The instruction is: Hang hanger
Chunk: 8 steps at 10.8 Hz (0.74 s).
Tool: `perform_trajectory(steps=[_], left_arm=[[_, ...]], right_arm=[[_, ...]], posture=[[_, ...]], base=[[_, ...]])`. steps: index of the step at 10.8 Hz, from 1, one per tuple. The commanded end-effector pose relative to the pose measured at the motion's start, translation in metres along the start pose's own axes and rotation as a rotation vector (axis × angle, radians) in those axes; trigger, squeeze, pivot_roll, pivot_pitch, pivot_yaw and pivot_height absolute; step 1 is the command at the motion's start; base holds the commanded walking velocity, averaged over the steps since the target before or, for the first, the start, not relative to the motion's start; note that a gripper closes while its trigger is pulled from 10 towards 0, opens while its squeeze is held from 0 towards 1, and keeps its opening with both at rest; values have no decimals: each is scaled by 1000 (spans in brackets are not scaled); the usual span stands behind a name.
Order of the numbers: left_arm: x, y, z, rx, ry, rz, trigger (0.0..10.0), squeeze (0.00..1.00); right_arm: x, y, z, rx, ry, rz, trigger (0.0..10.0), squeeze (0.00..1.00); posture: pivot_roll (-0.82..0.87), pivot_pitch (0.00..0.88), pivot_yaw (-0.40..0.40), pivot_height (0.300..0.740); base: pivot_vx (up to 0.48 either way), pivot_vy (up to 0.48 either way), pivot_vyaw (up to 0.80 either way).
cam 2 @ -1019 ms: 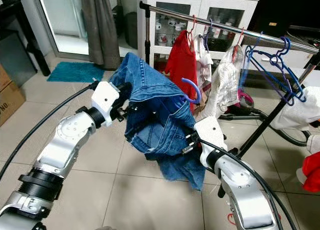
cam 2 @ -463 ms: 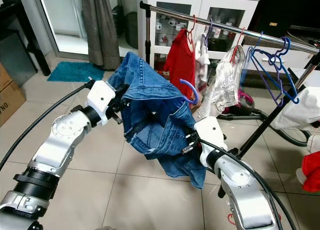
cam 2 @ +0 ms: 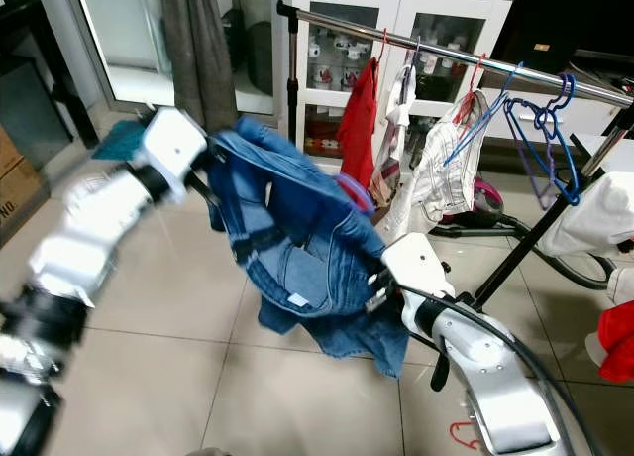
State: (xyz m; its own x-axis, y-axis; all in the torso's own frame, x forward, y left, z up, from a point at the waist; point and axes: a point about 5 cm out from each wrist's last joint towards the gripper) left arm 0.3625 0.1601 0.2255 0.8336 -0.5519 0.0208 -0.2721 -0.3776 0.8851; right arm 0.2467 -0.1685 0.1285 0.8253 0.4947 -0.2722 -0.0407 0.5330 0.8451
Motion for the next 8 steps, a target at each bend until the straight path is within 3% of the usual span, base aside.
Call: perform_trajectory(steps=[1,3,6,8], left_arm=[[-4,10,-21,53,45,5,0,0],[-3,18,-38,124,13,-16,0,0],[-1,35,-57,146,-70,-11,0,0],[-2,32,-54,35,-204,-19,0,0]], right_arm=[[-5,8,7,-71,8,29,0,0],[-9,14,8,-130,126,58,0,0],[-24,-8,-1,-231,346,-53,0,0],[-22,-12,11,-188,219,-22,0,0]], posture=[[22,0,-39,740],[23,0,-38,740],[25,0,-39,740],[24,0,-39,740]], base=[[0,0,0],[0,0,0],[0,0,0],[0,0,0]])
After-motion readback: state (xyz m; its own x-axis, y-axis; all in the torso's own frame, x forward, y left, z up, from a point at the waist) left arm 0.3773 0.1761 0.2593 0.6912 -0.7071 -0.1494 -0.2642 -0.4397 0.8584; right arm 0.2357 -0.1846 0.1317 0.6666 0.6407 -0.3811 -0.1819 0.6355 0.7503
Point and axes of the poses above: a point about 5 cm out from each wrist's last joint towards the gripper, its own x axis pointing out of the wrist towards the gripper, its own y axis along the axis of the wrist's last joint, z = x × y, and after that the axes turned 9 degrees about -x, right-handed
